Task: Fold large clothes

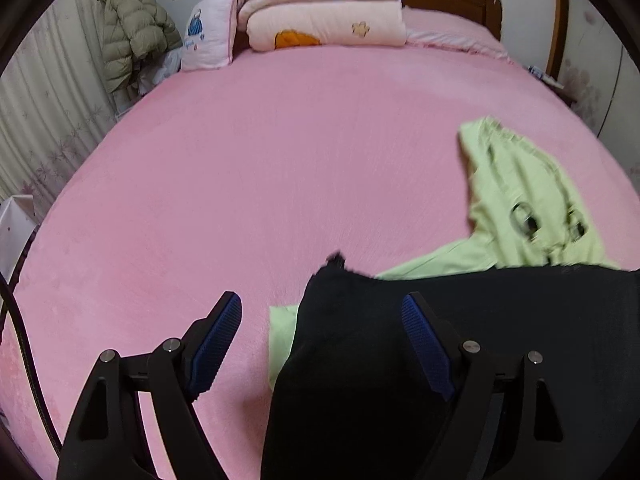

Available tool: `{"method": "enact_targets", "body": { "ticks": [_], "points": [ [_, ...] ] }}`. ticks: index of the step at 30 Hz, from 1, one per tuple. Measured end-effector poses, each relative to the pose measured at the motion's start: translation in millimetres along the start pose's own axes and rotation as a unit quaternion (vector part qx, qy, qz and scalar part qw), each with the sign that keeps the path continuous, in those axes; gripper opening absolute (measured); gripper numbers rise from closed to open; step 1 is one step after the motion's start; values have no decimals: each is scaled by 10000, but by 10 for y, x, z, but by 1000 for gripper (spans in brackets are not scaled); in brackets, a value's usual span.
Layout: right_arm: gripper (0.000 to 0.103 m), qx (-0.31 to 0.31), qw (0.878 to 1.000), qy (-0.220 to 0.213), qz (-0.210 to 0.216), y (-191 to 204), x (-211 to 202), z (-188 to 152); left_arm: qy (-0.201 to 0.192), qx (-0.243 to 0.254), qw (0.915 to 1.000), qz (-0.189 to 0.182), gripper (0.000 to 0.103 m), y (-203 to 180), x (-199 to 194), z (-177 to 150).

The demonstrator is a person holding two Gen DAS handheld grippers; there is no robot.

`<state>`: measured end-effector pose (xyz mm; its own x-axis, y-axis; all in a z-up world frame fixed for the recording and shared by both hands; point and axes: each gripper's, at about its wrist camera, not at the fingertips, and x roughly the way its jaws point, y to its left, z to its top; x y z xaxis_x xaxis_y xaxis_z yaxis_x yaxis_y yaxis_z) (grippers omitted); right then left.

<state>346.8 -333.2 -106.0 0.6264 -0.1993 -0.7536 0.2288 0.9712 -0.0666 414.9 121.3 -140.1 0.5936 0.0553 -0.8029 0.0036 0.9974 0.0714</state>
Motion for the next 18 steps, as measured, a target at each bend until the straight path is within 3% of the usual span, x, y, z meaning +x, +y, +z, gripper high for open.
{"method": "enact_targets", "body": {
  "ticks": [3, 10, 18],
  "points": [
    [41, 57, 9996, -168, 236, 50, -249, 186, -156, 10, 9998, -118, 82, -71, -285, 112],
    [42, -126, 9977, -358, 563, 394, -737, 447, -466, 148, 9982, -355, 82, -260, -909, 402],
    [42, -290, 9951, -635, 707, 684, -1051, 948, -685, 344, 9964, -361, 86, -527, -1215, 980]
  ]
}}
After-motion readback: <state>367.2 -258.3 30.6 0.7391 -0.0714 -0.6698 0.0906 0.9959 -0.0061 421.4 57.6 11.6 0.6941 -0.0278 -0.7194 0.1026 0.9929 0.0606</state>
